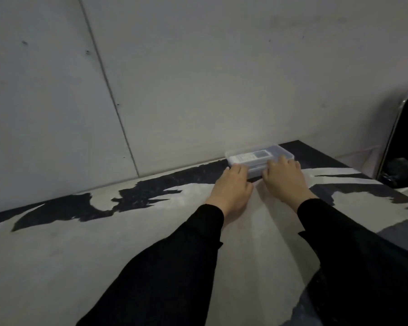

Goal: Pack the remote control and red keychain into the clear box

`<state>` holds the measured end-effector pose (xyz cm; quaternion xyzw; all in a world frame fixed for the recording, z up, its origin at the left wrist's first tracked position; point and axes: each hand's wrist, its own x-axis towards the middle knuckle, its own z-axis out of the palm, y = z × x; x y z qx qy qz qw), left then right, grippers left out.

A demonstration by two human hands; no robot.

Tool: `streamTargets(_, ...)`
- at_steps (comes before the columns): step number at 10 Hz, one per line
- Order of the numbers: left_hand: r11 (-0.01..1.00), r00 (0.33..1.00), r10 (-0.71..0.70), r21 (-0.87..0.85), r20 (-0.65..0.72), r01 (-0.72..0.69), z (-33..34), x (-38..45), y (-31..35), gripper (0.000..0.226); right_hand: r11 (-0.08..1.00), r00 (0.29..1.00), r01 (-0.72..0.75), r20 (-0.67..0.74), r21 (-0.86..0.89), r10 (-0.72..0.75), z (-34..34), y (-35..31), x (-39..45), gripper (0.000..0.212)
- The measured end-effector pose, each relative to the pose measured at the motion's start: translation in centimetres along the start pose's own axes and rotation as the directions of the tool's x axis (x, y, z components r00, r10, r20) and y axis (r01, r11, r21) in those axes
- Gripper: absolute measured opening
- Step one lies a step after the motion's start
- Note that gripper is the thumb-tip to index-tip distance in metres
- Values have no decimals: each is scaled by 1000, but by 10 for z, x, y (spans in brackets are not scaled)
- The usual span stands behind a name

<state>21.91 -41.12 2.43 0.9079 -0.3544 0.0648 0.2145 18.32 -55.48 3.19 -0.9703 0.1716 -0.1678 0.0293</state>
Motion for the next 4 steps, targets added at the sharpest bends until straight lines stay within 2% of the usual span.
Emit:
streamTargets(2, 1000, 997, 16, -13, 73, -15, 10, 46, 1, 43, 997, 996, -72, 45, 41, 70, 10, 15, 38, 38)
streamTargets(3, 997, 982, 60, 42, 178, -69, -2, 41, 5, 56, 989, 987, -123, 112, 86, 113, 14, 12, 39, 50)
streamTargets(4, 989, 984, 47, 130, 175, -70, -7, 23, -4, 63, 985, 974, -172, 154, 34, 164, 13, 10, 32, 67)
